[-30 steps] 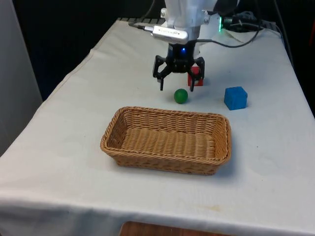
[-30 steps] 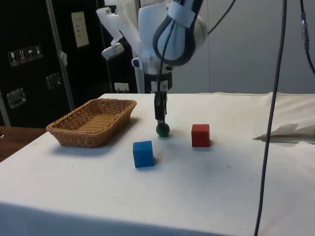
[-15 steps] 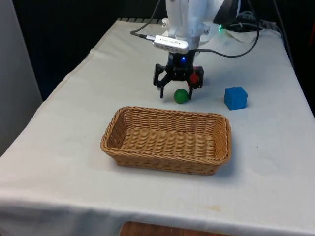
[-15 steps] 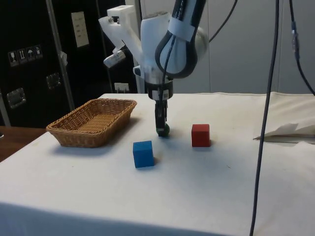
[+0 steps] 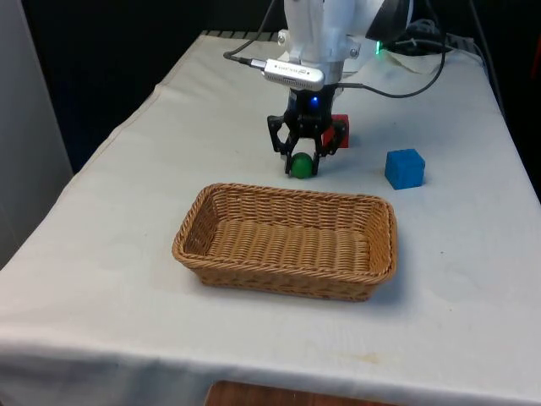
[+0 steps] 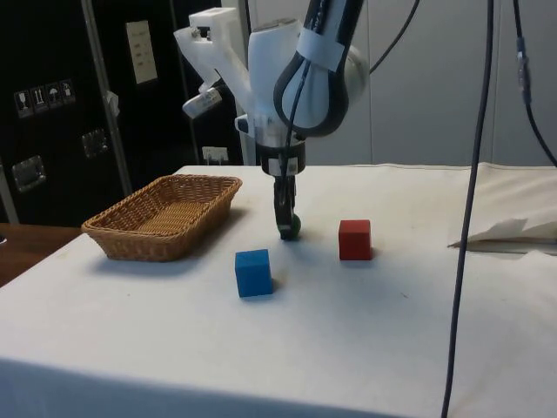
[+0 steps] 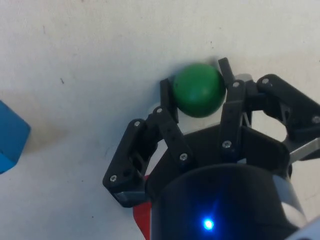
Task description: Place all non-red objects into the basket.
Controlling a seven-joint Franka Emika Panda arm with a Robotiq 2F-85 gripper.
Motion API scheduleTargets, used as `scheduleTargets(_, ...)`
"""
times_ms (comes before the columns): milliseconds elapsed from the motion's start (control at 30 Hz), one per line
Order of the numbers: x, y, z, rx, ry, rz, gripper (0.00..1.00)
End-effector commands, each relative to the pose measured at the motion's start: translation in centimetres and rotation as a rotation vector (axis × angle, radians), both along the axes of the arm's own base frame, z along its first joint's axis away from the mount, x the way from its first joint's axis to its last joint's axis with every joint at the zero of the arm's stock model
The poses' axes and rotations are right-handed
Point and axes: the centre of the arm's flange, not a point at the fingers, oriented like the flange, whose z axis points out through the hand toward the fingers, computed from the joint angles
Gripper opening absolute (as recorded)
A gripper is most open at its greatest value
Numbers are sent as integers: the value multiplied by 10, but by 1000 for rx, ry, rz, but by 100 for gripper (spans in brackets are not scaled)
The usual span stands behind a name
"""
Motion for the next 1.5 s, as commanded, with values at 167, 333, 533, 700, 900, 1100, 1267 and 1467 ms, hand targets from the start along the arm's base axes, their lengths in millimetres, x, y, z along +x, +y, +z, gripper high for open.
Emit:
scheduleTargets(167,-1,-1,14,7,-6,-6,0)
scheduleTargets(333,-1,-1,28,17,-13,-12,0)
scheduleTargets(533,0,3,48,47,-23,-13,0)
scheduleTargets(700,1,2,63,48,-30,-21,0)
scheduleTargets(900,6,2,85,66,-40,-24,0)
scheduleTargets(1100,10,3,104,92,-52,-23,0)
scheduleTargets(1267,19,2,120,98,-52,-28,0)
scheduleTargets(1467,33,-1,132,110,-57,-30,0)
